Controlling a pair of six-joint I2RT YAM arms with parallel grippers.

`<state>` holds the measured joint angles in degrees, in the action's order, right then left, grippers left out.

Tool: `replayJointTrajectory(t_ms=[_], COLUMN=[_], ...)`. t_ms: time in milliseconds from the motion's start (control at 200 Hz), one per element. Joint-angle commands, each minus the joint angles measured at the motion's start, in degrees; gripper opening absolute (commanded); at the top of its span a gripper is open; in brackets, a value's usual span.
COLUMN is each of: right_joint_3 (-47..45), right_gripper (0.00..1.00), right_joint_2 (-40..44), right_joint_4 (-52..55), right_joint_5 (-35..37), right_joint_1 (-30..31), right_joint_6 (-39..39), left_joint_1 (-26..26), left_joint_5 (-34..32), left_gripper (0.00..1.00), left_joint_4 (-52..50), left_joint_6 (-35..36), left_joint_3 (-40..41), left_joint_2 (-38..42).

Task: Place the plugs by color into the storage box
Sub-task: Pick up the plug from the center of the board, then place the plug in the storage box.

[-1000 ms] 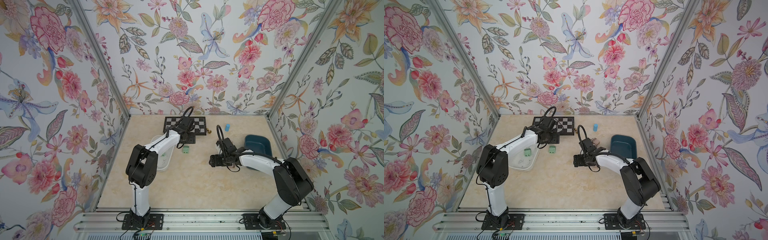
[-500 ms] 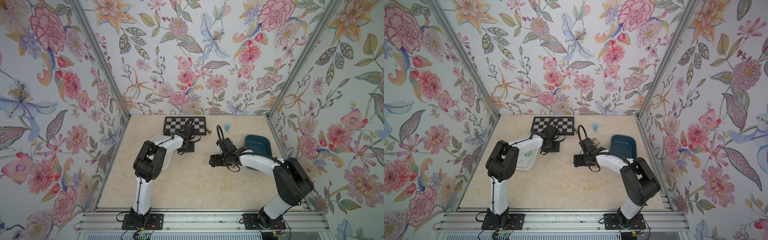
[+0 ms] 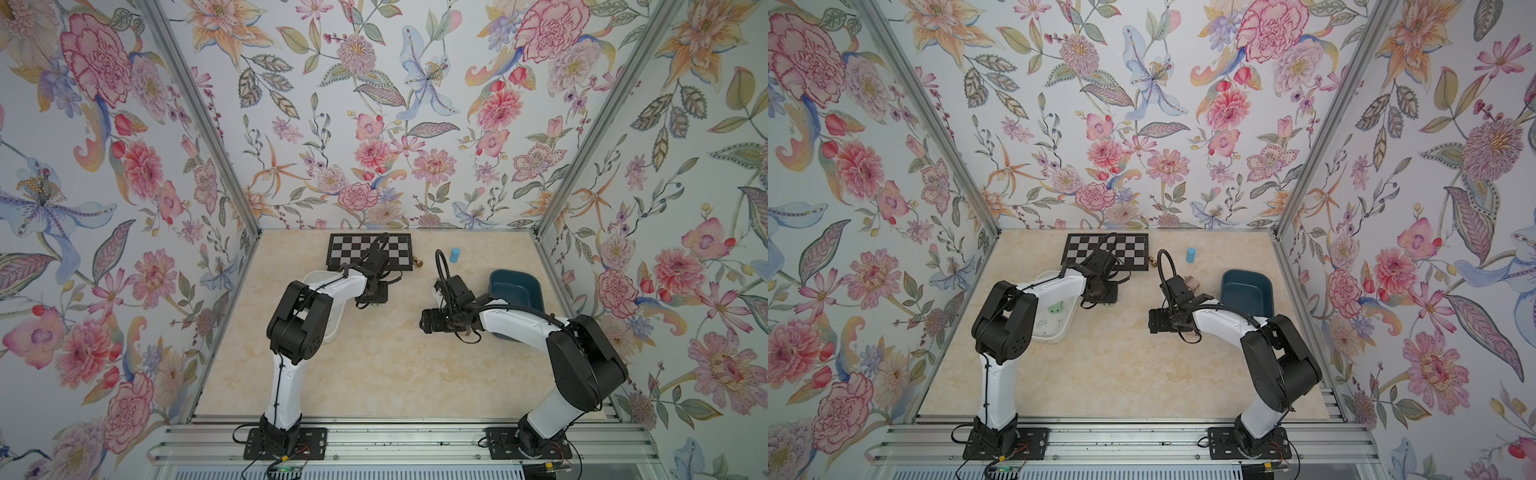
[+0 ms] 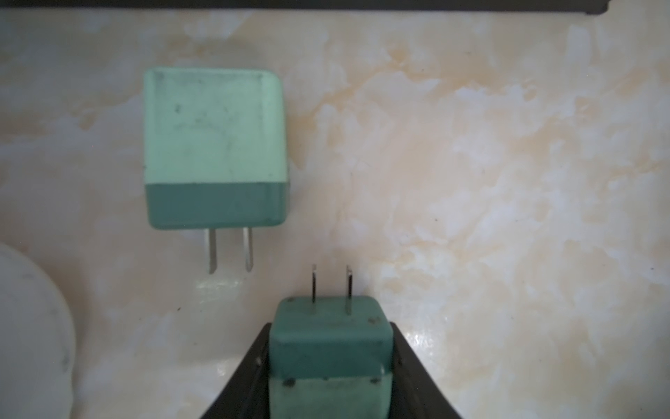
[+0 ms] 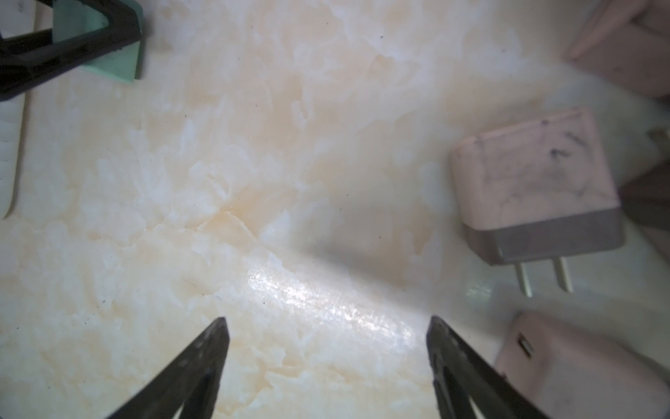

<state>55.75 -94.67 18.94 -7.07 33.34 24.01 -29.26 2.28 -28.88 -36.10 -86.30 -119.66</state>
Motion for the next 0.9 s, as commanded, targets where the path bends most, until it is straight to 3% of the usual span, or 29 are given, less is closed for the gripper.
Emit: replayJointTrajectory(t_ms=[0, 160, 505, 896], right_joint_3=[-0.22, -0.28, 0.13, -0.44], right_gripper=[0.87, 0.87, 0.87, 0.87], right_joint_2=[0.00, 0.01, -0.52, 0.56], right_joint_4=[0.16, 0.05, -0.13, -0.08], right_joint_5=[-0.09, -0.09, -0.11, -0.05], right_joint_1=[-0.14, 0.05, 1.07, 1.37], right_joint_6=[-0.07, 0.16, 0.52, 0.80], left_joint_1=[1.12, 5.68, 18.05, 21.88], left_joint_5=[-3.77, -5.20, -7.06, -7.07], left_gripper=[0.38, 0.38, 0.38, 0.39], left_joint_4=[-5.68, -7.74, -6.27, 0.59], left_joint_6=[2.32, 3.67, 4.61, 4.23], left_joint_3=[-4.04, -0.32, 19.18, 28.39], left_joint_2=[7.21, 13.82, 26.40, 22.08])
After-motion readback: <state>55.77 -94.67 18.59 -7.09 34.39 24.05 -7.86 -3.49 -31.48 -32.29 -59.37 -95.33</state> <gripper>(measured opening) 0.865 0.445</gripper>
